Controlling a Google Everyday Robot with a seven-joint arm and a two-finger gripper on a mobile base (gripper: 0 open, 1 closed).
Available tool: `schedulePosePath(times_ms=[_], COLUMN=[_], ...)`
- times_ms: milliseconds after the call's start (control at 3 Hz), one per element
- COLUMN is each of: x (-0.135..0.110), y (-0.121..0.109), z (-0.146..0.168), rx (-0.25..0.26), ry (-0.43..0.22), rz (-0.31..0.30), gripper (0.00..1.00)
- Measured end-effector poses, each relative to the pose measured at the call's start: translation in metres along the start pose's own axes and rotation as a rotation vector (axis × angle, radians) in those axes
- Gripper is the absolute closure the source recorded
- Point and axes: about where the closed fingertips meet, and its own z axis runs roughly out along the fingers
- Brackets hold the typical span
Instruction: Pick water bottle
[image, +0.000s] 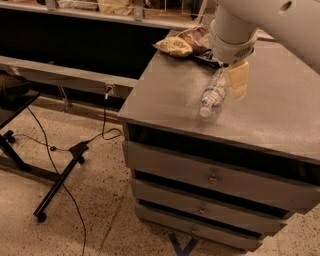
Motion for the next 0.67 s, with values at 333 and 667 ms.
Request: schedulePosePath(times_ms=[333,667], x=[0.002,0.011], y=[0.008,0.017], z=[0.010,0.039], rx=[-0.010,0.004], ry=[0.048,0.061], rz=[-0.046,-0.123], gripper=[0.00,0.00])
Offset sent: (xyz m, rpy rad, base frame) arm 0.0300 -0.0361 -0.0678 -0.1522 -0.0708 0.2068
